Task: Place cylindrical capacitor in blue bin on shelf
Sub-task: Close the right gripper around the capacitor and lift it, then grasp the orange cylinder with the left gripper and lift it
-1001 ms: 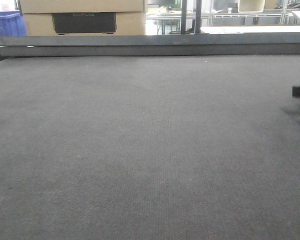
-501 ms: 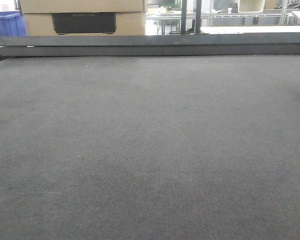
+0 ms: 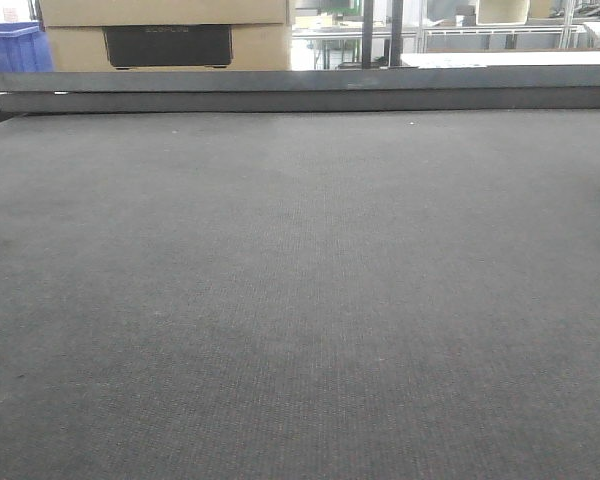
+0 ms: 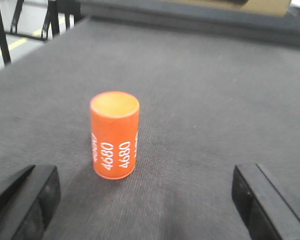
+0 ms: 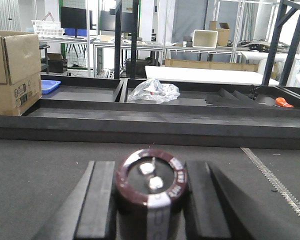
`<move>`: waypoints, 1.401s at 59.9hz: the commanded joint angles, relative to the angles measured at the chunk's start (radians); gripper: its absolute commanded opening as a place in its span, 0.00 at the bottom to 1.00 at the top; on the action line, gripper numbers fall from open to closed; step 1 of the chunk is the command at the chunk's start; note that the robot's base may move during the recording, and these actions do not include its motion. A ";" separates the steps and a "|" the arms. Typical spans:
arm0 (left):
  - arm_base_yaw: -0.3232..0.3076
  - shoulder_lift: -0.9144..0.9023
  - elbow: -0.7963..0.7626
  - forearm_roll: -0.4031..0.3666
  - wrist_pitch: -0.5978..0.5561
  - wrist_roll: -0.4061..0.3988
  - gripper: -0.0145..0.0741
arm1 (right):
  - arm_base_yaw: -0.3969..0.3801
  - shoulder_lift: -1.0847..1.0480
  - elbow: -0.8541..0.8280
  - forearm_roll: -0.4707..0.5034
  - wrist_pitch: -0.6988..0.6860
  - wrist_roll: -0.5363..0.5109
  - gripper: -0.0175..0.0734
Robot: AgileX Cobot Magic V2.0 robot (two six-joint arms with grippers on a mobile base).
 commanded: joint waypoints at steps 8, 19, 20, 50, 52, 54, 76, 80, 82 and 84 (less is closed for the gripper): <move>-0.001 0.183 -0.148 -0.115 -0.041 0.062 0.84 | -0.004 -0.011 -0.003 -0.005 -0.010 -0.004 0.06; -0.001 0.246 -0.227 -0.146 -0.032 0.170 0.84 | -0.004 -0.011 -0.003 -0.005 -0.010 -0.004 0.06; 0.001 0.248 -0.233 -0.153 -0.032 0.173 0.84 | -0.004 -0.011 -0.003 -0.005 -0.010 -0.004 0.06; 0.099 0.320 -0.340 -0.146 0.084 0.177 0.84 | -0.004 -0.011 -0.003 -0.005 -0.010 -0.004 0.06; 0.099 0.327 -0.349 -0.110 0.111 0.177 0.84 | -0.004 -0.011 -0.003 -0.005 -0.010 -0.004 0.06; 0.097 0.331 -0.356 -0.088 0.132 0.177 0.84 | -0.004 -0.011 -0.003 -0.005 -0.010 -0.004 0.06; 0.094 0.398 -0.366 -0.097 0.068 0.177 0.84 | -0.004 -0.011 -0.003 -0.005 -0.008 -0.004 0.06; 0.097 0.416 -0.366 -0.104 0.040 0.177 0.84 | -0.004 -0.011 -0.003 -0.005 -0.006 -0.004 0.06; 0.098 0.430 -0.370 -0.104 0.019 0.177 0.84 | -0.004 -0.011 -0.003 -0.005 -0.006 -0.004 0.06; 0.098 0.445 -0.375 -0.104 0.005 0.177 0.84 | -0.004 -0.011 -0.003 -0.005 -0.002 -0.004 0.06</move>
